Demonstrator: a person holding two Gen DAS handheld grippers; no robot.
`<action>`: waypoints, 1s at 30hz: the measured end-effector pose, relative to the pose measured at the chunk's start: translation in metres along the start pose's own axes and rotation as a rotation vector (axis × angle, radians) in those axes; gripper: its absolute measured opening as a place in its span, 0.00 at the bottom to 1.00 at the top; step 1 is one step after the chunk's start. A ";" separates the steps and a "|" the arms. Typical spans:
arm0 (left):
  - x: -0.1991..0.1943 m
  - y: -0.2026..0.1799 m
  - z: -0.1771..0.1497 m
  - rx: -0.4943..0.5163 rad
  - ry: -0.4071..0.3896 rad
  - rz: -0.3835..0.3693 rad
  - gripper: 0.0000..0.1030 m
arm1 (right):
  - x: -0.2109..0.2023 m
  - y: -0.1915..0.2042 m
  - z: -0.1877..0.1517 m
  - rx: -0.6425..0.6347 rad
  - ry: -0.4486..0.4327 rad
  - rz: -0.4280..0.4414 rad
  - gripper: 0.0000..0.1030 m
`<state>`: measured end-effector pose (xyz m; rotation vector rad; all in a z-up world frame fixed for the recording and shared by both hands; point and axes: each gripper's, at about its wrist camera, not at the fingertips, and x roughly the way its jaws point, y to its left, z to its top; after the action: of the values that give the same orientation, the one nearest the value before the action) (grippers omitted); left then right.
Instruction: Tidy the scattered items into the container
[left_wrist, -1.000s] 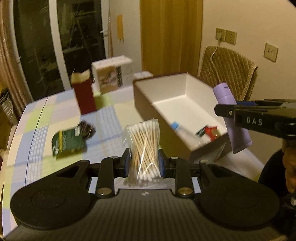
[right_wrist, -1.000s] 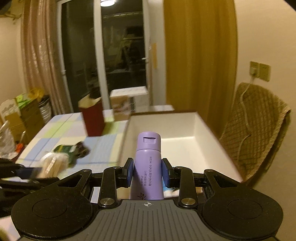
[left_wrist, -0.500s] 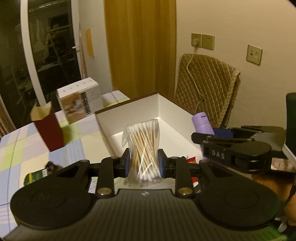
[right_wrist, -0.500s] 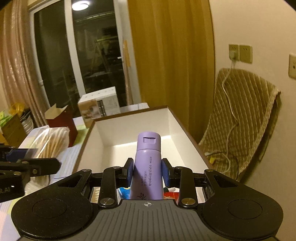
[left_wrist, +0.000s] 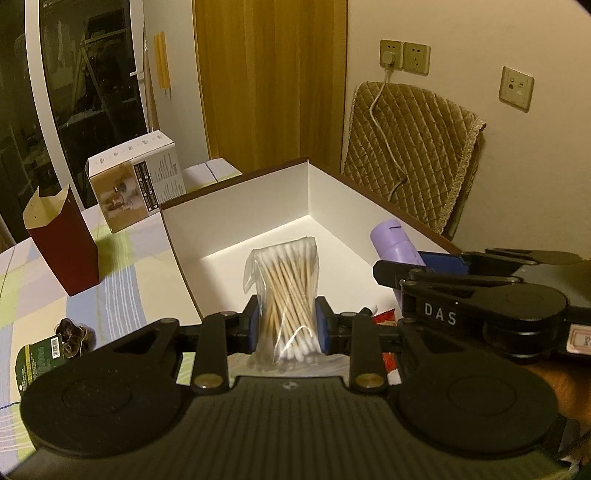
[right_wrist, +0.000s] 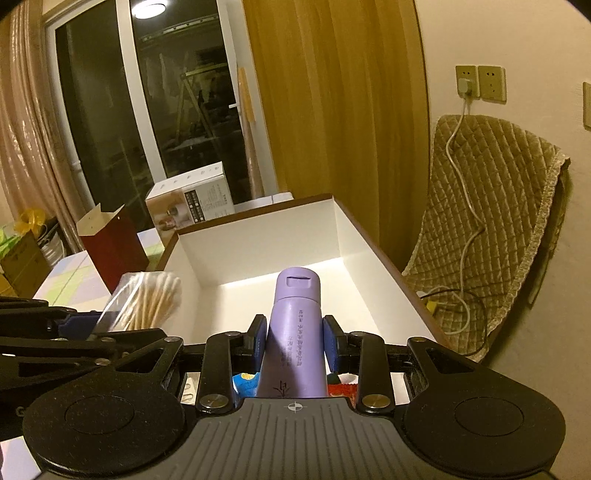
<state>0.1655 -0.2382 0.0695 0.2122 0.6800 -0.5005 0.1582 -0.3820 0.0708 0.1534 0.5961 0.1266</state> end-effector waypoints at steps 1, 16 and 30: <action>0.002 0.001 0.000 -0.002 0.001 -0.001 0.24 | 0.002 0.000 0.000 0.000 0.001 0.000 0.33; 0.019 0.005 -0.004 -0.028 0.012 -0.002 0.29 | 0.013 -0.003 0.000 0.003 0.023 -0.007 0.33; 0.006 0.018 -0.005 -0.068 -0.017 0.031 0.41 | 0.017 0.004 -0.003 -0.025 0.049 0.035 0.33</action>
<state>0.1765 -0.2234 0.0623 0.1548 0.6755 -0.4484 0.1702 -0.3747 0.0603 0.1366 0.6405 0.1723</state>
